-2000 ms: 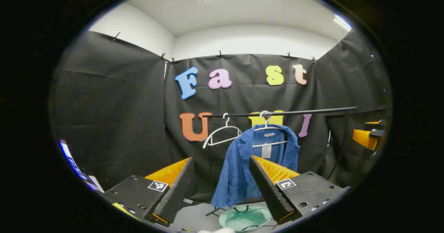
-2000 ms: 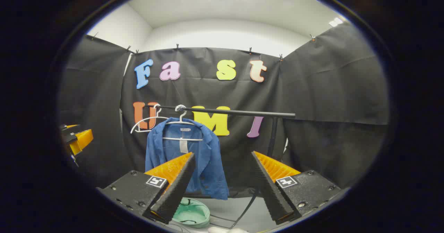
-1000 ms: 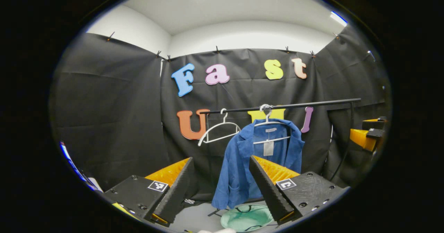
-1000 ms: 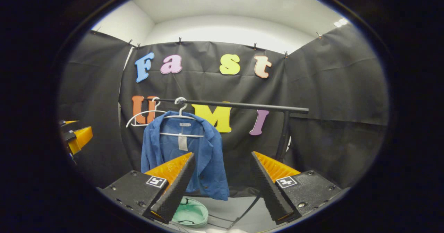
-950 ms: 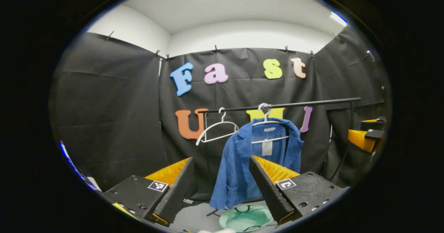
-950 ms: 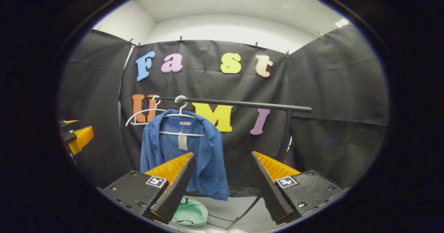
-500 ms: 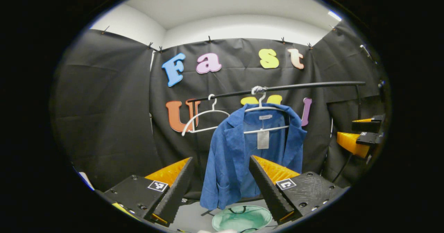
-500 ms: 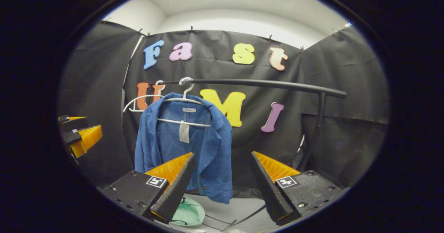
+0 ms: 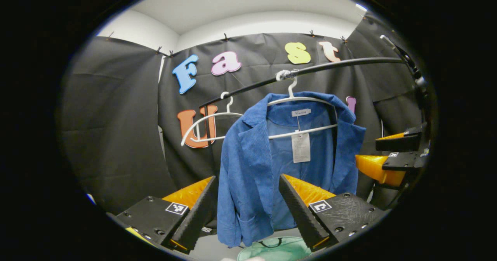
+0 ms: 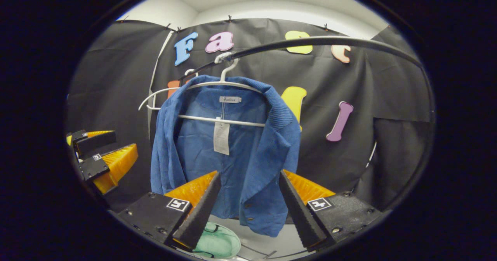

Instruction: Grasp the clothes on the hanger with both hands and then place them into the laundry hamper below.

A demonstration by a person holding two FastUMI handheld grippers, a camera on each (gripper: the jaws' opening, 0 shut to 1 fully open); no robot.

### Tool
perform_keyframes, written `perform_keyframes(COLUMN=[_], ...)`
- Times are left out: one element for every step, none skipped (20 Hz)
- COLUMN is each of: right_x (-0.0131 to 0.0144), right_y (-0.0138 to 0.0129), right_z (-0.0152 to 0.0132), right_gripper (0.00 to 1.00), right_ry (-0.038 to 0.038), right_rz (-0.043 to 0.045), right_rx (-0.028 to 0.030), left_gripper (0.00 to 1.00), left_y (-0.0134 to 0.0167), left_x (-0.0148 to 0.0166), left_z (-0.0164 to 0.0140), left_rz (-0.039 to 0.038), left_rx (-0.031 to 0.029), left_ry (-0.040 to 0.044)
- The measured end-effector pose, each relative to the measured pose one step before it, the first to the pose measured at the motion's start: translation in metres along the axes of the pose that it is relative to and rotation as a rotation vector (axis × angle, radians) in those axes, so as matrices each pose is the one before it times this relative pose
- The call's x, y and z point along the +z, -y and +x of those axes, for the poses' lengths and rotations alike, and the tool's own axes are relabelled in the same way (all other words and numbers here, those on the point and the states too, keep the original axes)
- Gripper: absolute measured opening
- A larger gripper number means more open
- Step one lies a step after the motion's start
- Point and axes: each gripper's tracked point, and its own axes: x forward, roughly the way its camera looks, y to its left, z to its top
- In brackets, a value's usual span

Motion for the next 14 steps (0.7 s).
perform_keyframes(right_x=[0.00218, 0.00141, 0.00002, 0.00009, -0.00009, -0.00126, -0.00065, -0.00142, -0.00208, -0.00087, 0.00026, 0.00028, 0.00193, 0.00035], right_y=[-0.00040, 0.00280, 0.00497, 0.00614, 0.00720, 0.01011, 0.00741, 0.00483, 0.00424, 0.00223, 0.00282, 0.00088, -0.00015, -0.00125], right_z=[0.01622, 0.01456, 0.01358, 0.01215, 0.00999, 0.00885, 0.00676, 0.00706, 0.00646, 0.00544, 0.00464, 0.00291, 0.00212, 0.00160], right_gripper=[0.95, 0.95, 0.95, 0.95, 0.95, 0.95, 0.95, 0.95, 0.95, 0.95, 0.95, 0.95, 0.95, 0.93], right_ry=[0.00105, 0.00203, -0.00708, -0.00387, -0.00457, -0.01005, -0.00168, -0.00272, -0.00970, -0.00177, 0.00034, 0.00538, 0.00475, 0.00502], right_rz=[0.00126, 0.00444, 0.00157, 0.00127, -0.00412, -0.01071, -0.00048, 0.00573, 0.00408, 0.00589, -0.00170, -0.00439, -0.00648, -0.00922], right_rx=[0.00819, -0.00088, -0.00987, -0.01252, -0.01746, -0.03050, -0.01807, -0.01437, -0.01349, -0.00421, -0.00682, -0.00353, -0.00399, -0.00191], left_gripper=[0.97, 0.98, 0.98, 0.97, 0.98, 0.98, 0.98, 0.98, 0.98, 0.97, 0.98, 0.97, 0.97, 0.98], left_y=[0.00351, 0.00248, 0.00153, 0.00146, 0.00211, 0.00223, 0.00140, -0.00017, 0.00027, 0.00239, 0.00140, 0.00188, 0.00326, -0.00010], left_x=[-0.00052, -0.00292, -0.00196, -0.00151, -0.00135, -0.00214, -0.00148, -0.00027, -0.00185, -0.00215, 0.00023, 0.00184, 0.00093, -0.00020], left_z=[0.00913, 0.00887, 0.00861, 0.00946, 0.00815, 0.00824, 0.00720, 0.00805, 0.00937, 0.00767, 0.00527, 0.00580, 0.00672, 0.00712], left_rz=[-0.00617, -0.00460, -0.00242, -0.00535, -0.00505, -0.00156, 0.00147, 0.00388, -0.00175, -0.01012, -0.00805, -0.00248, 0.00870, 0.01438], left_rx=[-0.00271, -0.00238, 0.00423, 0.00411, 0.00450, 0.00534, 0.00444, 0.01122, 0.00854, 0.00640, 0.00019, 0.00355, -0.00439, 0.00671], left_ry=[0.00379, -0.00469, -0.00343, -0.00045, -0.00107, -0.00357, 0.00116, 0.00253, -0.00492, -0.00984, -0.00239, 0.00597, 0.00238, -0.00182])
